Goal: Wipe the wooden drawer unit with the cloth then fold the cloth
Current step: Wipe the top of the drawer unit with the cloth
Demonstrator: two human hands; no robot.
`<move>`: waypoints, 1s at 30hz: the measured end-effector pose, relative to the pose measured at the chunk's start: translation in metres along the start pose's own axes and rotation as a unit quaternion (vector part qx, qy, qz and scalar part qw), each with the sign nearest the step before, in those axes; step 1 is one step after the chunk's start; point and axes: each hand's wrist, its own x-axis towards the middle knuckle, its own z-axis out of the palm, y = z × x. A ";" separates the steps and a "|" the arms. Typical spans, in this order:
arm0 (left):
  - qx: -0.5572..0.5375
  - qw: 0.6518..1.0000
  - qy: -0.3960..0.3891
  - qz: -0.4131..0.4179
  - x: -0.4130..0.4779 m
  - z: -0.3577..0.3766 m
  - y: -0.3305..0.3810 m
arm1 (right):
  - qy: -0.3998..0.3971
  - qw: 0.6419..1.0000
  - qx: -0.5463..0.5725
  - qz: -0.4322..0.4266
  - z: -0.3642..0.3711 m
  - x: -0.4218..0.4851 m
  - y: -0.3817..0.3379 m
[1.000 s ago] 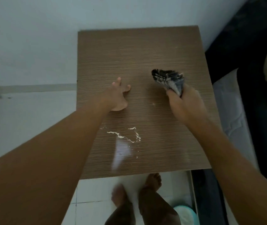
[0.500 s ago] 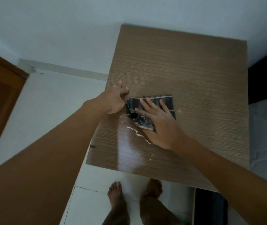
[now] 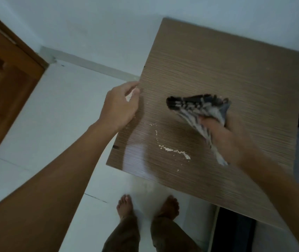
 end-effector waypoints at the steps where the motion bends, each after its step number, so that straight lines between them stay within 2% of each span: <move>1: -0.010 1.000 0.016 -0.022 -0.006 -0.002 -0.006 | 0.019 1.000 -0.017 -0.005 -0.006 0.013 -0.007; 5: -0.001 0.989 0.012 -0.149 -0.027 -0.005 -0.029 | 0.100 0.987 -0.127 -0.005 -0.013 0.069 -0.015; 9: -0.032 0.977 -0.041 -0.209 -0.044 -0.006 -0.044 | 0.041 0.974 -0.218 0.055 0.010 0.121 0.014; 12: -0.060 0.971 -0.051 -0.225 -0.049 -0.011 -0.053 | 0.044 0.945 -0.323 -0.027 0.033 0.143 0.034; 14: -0.105 0.959 -0.062 -0.254 -0.047 -0.013 -0.058 | 0.050 0.940 -0.330 -0.066 0.044 0.154 0.030; 17: -0.174 0.934 -0.078 -0.304 -0.044 -0.014 -0.062 | 0.007 0.941 -0.323 -0.100 0.055 0.167 0.016; 24: -0.223 0.909 -0.115 -0.332 -0.041 -0.016 -0.068 | -0.093 0.923 -0.339 -0.158 0.075 0.152 -0.003; 27: -0.240 0.901 -0.122 -0.341 -0.041 -0.017 -0.069 | -0.151 0.886 -0.359 -0.251 0.090 0.136 0.010; 30: -0.271 0.885 -0.127 -0.357 -0.043 -0.021 -0.068 | -0.212 0.849 -0.383 -0.297 0.106 0.119 0.025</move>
